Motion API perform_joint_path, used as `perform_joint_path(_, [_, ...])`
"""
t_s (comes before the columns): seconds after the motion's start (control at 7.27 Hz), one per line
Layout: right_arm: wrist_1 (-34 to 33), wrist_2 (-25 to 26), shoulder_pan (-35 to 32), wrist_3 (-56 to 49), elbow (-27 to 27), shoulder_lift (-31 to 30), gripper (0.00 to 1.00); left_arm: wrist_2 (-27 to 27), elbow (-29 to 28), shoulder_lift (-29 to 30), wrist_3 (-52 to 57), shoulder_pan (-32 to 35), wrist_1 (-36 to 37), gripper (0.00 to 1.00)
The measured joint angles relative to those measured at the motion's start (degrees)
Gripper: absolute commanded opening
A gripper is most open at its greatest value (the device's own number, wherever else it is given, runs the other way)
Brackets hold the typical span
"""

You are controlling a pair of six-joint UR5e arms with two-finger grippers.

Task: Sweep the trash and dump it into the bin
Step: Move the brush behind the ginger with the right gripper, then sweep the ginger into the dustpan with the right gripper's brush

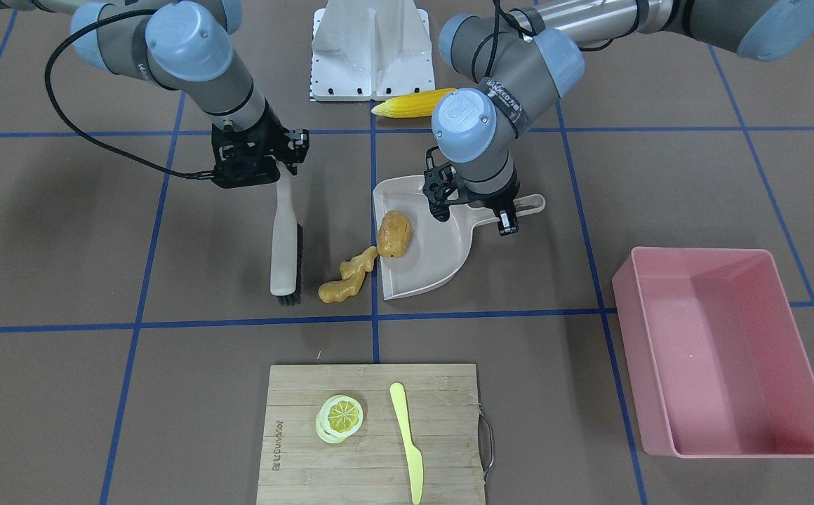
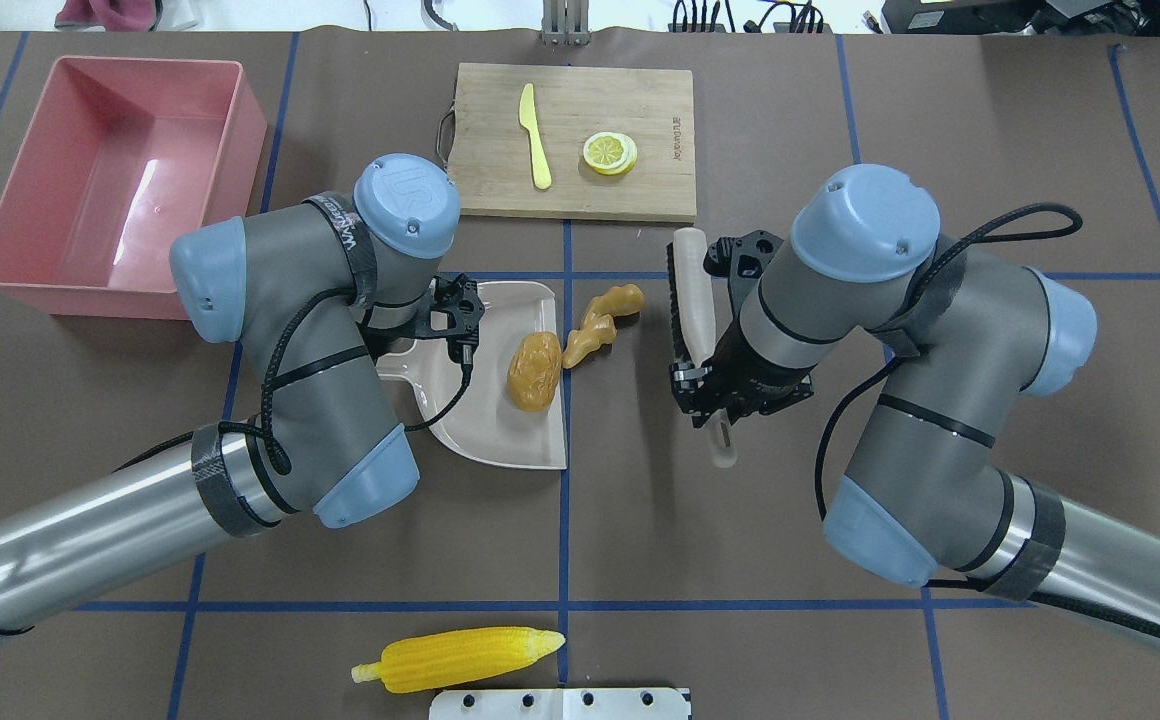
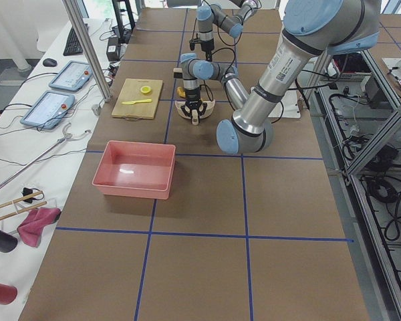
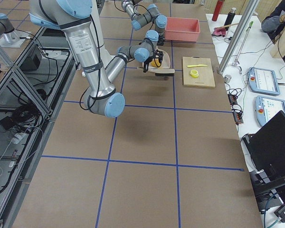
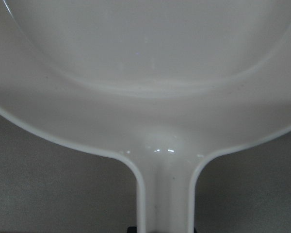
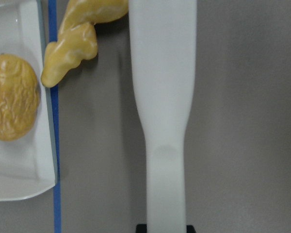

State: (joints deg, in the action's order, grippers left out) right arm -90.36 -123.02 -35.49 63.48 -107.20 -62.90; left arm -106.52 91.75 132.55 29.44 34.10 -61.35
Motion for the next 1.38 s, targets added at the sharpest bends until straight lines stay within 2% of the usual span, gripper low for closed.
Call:
perform_joint_path(0.55, [0.25, 0.95, -2.09, -8.85, 6.57, 1.68, 0.0, -0.01, -0.15, -0.24, -0.08, 0.0, -0.74, 0.0])
perform_joint_path(1.38, [-0.09, 0.41, 3.56, -9.45, 7.7, 4.05, 0.0, -0.01, -0.07, -0.38, 0.22, 0.0, -0.79, 0.0])
